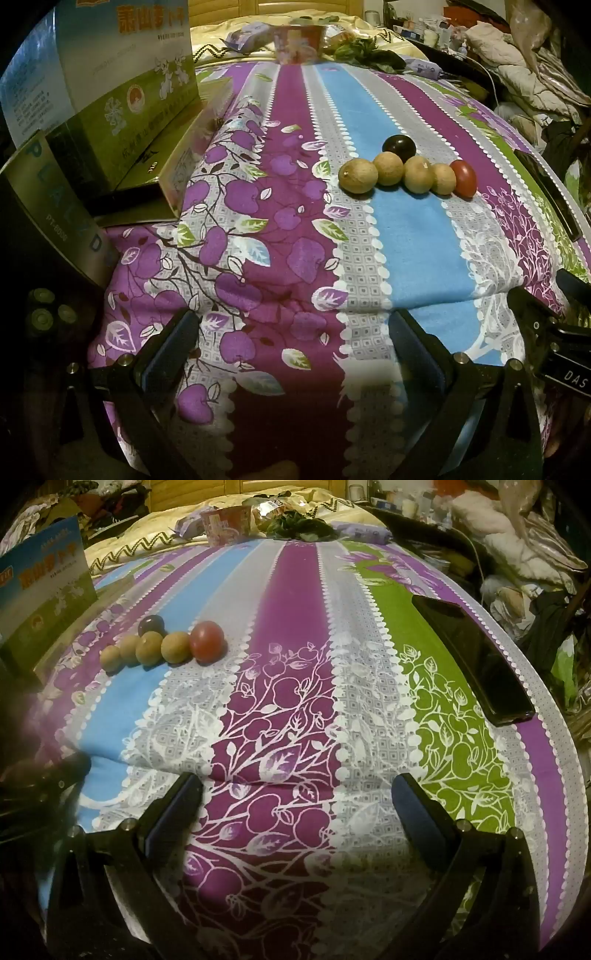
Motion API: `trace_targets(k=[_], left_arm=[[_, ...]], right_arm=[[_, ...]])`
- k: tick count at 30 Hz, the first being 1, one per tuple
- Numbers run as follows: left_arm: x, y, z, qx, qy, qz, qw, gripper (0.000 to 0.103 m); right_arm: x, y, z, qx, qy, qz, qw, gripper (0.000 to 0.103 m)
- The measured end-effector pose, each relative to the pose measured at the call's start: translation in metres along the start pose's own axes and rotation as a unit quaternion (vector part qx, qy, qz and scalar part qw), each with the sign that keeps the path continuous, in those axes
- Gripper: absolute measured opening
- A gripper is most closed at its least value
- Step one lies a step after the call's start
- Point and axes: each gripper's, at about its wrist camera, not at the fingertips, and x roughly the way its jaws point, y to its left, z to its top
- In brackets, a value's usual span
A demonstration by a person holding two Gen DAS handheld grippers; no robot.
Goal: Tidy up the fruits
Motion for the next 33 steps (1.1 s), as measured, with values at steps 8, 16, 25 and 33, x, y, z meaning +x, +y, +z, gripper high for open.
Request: trace_targets(k=[8,16,25,33], left_arm=[[0.0,-0.002,0.0,0.0,0.0,-0.001,1.0,0.103],[0.0,0.0,0.0,-0.001,0.0,-0.002,1.0,0.103],[-0.002,0.006,-0.002,-0.001,0.006,-0.012,0.9999,0.103],[-0.014,0.005,-0.005,0.011,0.0,-0.01,0.9999,0.103]], right_arm=[[0.001,-0.001,0.001,0.0,0.001,0.0,1.0,0.103],[0.002,-0.001,0.001,0.0,0.001,0.001,1.0,0.103],[-0.002,-0.001,0.0,0.0,-0.004,0.002,1.0,0.103],[-0.006,-0.004,-0.001,-0.002,0.001,0.017,1.0,0.103]])
